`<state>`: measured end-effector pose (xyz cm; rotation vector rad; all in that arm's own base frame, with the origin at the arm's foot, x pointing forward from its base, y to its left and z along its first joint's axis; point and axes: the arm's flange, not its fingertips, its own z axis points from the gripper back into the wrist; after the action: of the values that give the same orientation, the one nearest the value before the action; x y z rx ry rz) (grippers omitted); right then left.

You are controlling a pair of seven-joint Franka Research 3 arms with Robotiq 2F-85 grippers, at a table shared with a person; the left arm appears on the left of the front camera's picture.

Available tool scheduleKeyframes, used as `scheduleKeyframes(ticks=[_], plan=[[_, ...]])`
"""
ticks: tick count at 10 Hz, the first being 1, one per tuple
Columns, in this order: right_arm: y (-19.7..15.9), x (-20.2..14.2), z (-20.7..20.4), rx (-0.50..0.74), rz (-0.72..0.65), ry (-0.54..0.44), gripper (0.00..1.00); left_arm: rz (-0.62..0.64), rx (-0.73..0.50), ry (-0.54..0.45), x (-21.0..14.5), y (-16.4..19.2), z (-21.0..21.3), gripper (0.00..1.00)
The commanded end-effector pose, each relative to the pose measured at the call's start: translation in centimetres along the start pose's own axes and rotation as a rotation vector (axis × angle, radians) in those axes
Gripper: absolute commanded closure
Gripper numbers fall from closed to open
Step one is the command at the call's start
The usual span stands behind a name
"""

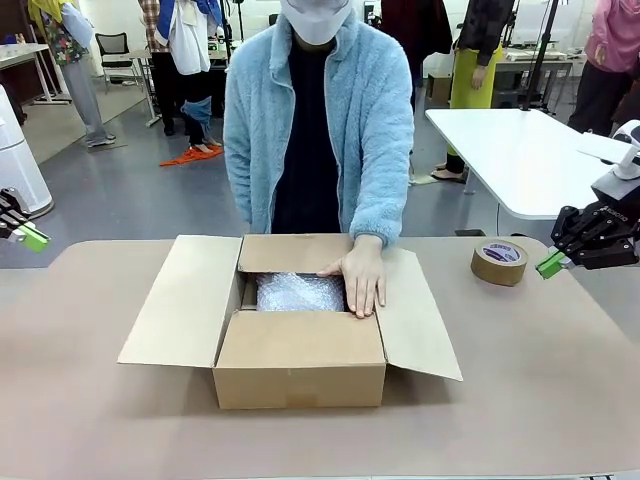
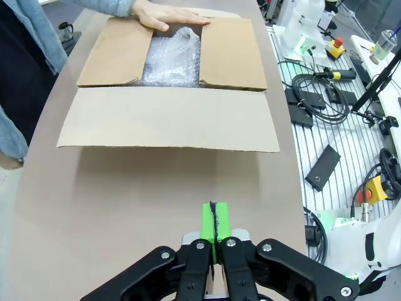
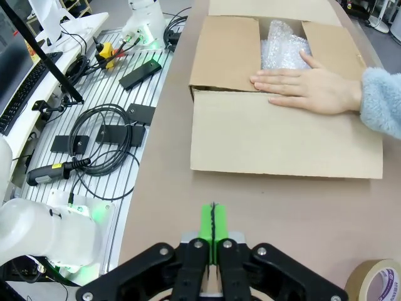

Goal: Wrap the clocks to prevent damage.
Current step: Push the right (or left) flap of the Package Box to close it.

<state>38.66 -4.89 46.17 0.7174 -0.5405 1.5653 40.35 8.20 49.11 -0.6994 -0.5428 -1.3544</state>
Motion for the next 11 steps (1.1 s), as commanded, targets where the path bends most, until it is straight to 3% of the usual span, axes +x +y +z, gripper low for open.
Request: scheduleKeyframes(ticks=[1,11], plan=[[0.16,-0.06,0.17,0.007,0.018,-0.002,0.99,0.001,0.000,-0.005,-0.06,-0.07,0.12,0.99],[0.16,-0.06,0.17,0.007,0.018,-0.002,0.99,0.001,0.000,-0.005,-0.06,-0.07,0.12,0.99]])
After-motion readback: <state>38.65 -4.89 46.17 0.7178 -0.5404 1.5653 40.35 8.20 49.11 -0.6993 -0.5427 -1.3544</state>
